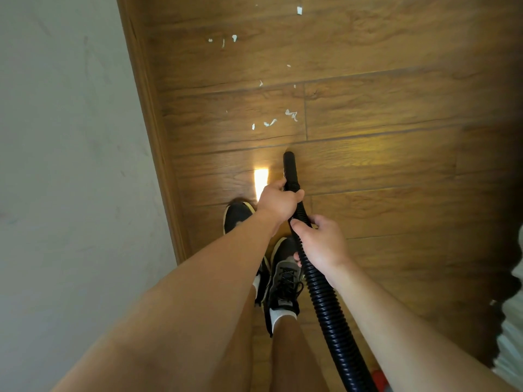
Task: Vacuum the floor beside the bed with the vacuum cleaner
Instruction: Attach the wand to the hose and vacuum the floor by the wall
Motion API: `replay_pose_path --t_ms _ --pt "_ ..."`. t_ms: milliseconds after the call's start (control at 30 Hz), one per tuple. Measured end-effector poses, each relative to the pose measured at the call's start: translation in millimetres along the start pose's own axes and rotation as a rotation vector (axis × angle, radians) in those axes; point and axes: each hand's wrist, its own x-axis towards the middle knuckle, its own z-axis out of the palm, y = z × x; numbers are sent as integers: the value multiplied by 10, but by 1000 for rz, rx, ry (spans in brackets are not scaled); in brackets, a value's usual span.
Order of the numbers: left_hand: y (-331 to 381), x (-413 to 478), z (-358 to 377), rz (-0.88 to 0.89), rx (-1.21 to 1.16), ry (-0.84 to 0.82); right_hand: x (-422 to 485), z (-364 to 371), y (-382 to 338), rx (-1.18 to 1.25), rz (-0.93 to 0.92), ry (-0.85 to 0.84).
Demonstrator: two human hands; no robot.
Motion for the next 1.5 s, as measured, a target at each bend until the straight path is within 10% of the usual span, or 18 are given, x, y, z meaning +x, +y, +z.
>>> replay_pose_path --t_ms 1500 --pt "788 323 17 -9 -125 57 385 -462 -844 -214 -119 -52"
